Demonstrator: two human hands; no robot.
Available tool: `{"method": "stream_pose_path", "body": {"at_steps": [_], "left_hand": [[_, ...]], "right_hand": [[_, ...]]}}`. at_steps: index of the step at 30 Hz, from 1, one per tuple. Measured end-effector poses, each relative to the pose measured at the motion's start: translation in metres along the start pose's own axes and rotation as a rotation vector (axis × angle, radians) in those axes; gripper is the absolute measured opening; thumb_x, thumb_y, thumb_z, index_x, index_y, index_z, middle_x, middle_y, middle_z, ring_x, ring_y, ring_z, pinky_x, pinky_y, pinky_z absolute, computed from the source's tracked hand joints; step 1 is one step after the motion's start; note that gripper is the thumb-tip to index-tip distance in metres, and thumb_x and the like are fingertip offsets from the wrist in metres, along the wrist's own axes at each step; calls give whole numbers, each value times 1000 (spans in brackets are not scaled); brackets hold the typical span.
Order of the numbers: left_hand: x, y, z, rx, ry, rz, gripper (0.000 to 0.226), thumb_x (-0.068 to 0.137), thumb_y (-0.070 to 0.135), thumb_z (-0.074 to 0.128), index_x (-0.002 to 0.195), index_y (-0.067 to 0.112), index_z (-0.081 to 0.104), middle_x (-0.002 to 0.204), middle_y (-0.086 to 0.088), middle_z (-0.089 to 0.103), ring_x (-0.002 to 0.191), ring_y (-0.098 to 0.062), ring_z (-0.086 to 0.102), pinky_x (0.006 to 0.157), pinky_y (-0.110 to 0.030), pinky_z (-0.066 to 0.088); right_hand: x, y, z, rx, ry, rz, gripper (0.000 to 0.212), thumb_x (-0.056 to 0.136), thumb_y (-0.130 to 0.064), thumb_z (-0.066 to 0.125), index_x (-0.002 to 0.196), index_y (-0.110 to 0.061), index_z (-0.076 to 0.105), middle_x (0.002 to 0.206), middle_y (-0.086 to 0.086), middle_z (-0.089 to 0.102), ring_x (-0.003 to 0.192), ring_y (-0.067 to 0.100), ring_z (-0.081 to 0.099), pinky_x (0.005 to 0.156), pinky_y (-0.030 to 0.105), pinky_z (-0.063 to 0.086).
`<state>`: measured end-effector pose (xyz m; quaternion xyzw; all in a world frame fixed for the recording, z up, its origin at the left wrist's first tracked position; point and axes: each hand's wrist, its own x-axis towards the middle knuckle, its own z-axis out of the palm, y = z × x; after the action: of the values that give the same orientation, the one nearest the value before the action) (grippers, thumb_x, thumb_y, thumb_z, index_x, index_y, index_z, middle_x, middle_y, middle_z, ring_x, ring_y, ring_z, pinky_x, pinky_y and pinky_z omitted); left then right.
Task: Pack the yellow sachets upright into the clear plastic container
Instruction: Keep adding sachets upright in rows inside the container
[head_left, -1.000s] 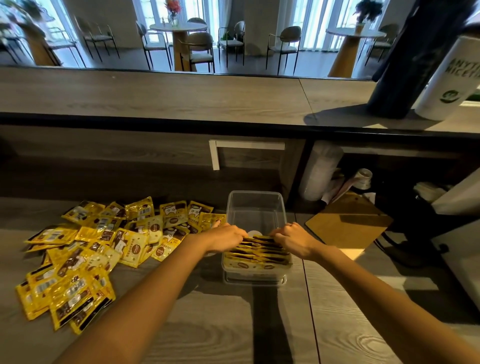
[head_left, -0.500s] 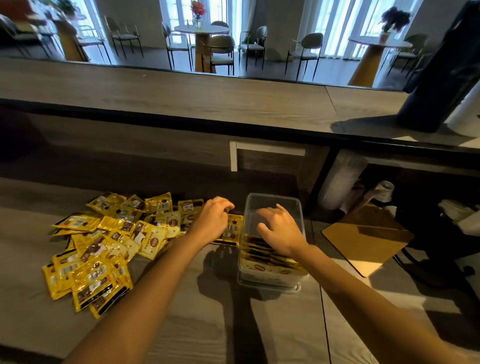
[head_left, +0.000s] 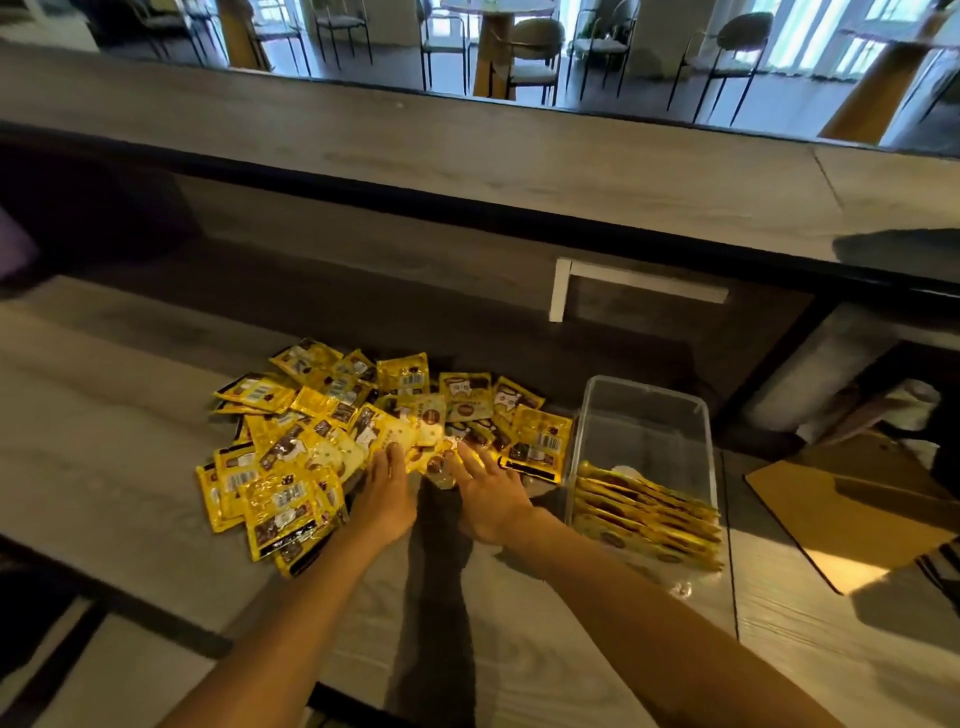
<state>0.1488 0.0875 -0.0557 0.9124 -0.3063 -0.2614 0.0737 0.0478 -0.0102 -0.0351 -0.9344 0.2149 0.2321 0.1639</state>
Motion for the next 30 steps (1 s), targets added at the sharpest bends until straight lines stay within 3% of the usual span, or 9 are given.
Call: {"method": "stream_pose_path", "body": {"at_steps": [6, 11, 13, 15, 19, 22, 23, 30], "left_hand": [[-7, -7, 8, 142, 18, 41, 68, 96, 0, 34, 148, 8, -9, 157, -17, -10, 146, -31, 3, 116, -38, 19], [-23, 14, 8, 308, 30, 134, 41, 95, -1, 37, 136, 0, 35, 137, -19, 42, 127, -32, 40, 99, -34, 40], [-25, 18, 7, 303, -30, 167, 31, 93, 0, 42, 123, 0, 49, 127, -19, 51, 118, -34, 50, 92, -37, 43], [-22, 17, 4, 213, -24, 144, 27, 90, 0, 43, 114, 1, 55, 122, -21, 55, 113, -36, 53, 88, -40, 45], [-17, 11, -3, 178, 63, 142, 49, 89, 14, 57, 136, 12, 41, 137, -12, 41, 127, -30, 41, 99, -37, 39], [-16, 6, 0, 220, -25, 158, 82, 82, 25, 68, 147, 17, 18, 150, -7, 25, 138, -28, 26, 110, -40, 28], [-15, 5, 1, 224, -38, 151, 86, 81, 25, 68, 148, 18, 14, 151, -7, 25, 140, -28, 24, 111, -41, 26], [-20, 5, -1, 263, 5, 77, 82, 77, 33, 73, 141, 12, 27, 144, -12, 31, 137, -30, 25, 108, -38, 30]], "right_hand": [[-4, 5, 8, -195, -46, -46, 72, 96, -27, 41, 150, -12, -3, 159, 5, -10, 147, 28, -8, 118, 52, 3], [-17, 14, 24, -446, 37, -113, 62, 93, -16, 47, 146, 0, 17, 152, 22, 23, 142, 37, 19, 119, 51, 5], [-21, 17, 30, -475, 50, -146, 59, 92, -15, 48, 144, -1, 24, 149, 21, 32, 140, 37, 24, 118, 53, 3], [-25, 19, 28, -416, 80, -158, 58, 90, -14, 51, 143, -6, 28, 148, 18, 35, 139, 35, 29, 118, 52, 11], [-28, 21, 11, -280, 121, -120, 67, 87, -21, 61, 144, -10, 27, 148, 15, 31, 138, 32, 26, 113, 44, 26], [-24, 23, 6, -242, -15, -105, 86, 88, -18, 59, 149, -17, -1, 159, 8, -2, 147, 30, -3, 119, 45, 10], [-22, 24, 7, -253, -41, -101, 86, 89, -17, 58, 149, -17, -4, 159, 7, -4, 147, 29, -6, 119, 46, 8], [-17, 21, 11, -253, -26, -28, 94, 78, -27, 72, 147, -9, 10, 150, 21, 21, 139, 38, 21, 116, 48, 19]]}}
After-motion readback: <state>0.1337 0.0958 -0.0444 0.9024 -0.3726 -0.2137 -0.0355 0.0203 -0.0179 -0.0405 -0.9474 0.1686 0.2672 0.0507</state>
